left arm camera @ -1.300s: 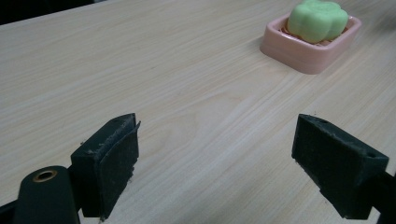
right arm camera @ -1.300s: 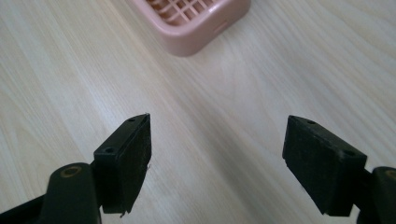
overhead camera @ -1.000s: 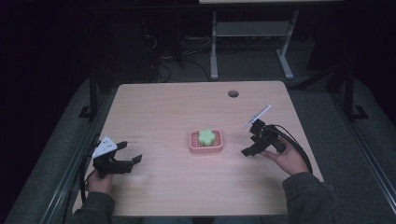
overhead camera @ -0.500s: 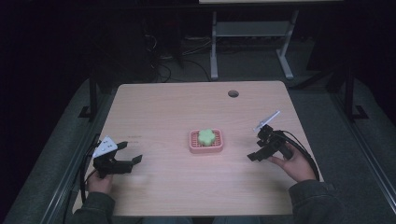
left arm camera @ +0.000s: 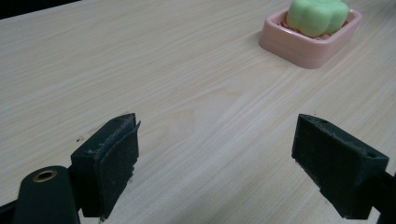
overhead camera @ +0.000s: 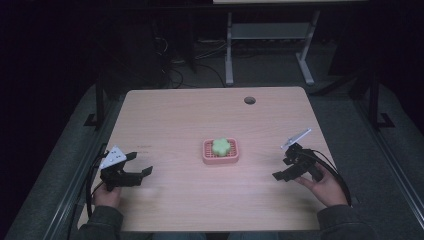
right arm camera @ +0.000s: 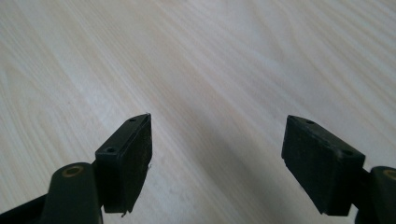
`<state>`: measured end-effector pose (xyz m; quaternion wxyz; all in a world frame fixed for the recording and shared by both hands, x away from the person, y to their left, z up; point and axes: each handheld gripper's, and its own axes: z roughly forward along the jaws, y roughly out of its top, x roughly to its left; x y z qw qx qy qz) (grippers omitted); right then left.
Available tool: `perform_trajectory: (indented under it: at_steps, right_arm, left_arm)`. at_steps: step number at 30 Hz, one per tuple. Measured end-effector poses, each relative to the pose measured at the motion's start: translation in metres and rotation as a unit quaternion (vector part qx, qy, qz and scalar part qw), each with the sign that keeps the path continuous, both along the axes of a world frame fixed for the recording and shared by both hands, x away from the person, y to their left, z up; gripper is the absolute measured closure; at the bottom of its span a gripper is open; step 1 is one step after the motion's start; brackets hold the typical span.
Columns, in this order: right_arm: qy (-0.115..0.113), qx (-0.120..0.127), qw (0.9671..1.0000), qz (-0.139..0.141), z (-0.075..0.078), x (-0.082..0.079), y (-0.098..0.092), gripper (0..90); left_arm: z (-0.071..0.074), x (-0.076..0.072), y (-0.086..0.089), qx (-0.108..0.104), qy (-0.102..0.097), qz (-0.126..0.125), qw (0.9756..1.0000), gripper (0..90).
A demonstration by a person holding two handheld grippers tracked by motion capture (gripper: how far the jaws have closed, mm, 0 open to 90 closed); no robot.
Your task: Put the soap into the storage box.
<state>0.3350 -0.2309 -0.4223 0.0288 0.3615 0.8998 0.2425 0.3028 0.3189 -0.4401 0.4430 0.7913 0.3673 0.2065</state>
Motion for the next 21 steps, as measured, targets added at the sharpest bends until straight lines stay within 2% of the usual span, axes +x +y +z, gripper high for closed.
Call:
perform_trajectory:
  at_steps: [3, 9, 19, 21]
  right_arm:
    - [-0.001, 0.001, 1.0, -0.001, -0.002, -0.006, -0.004, 24.3]
    - [-0.002, 0.008, 0.9999, -0.009, -0.005, -0.017, -0.012, 24.3]
    - [-0.019, 0.02, 0.9996, -0.012, -0.007, -0.036, -0.018, 24.3]
    - [-0.023, 0.024, 0.9993, -0.017, -0.008, -0.04, -0.02, 23.8]
  left_arm:
    - [0.0, 0.0, 0.0, 0.006, 0.0, -0.002, 1.0, 14.4]
    - [-0.001, 0.0, -0.001, 0.002, 0.0, 0.001, 1.0, 14.4]
    - [-0.002, 0.001, -0.003, 0.015, 0.003, -0.006, 0.9999, 14.4]
    - [-0.003, 0.001, -0.004, 0.009, 0.0, -0.004, 1.0, 14.4]
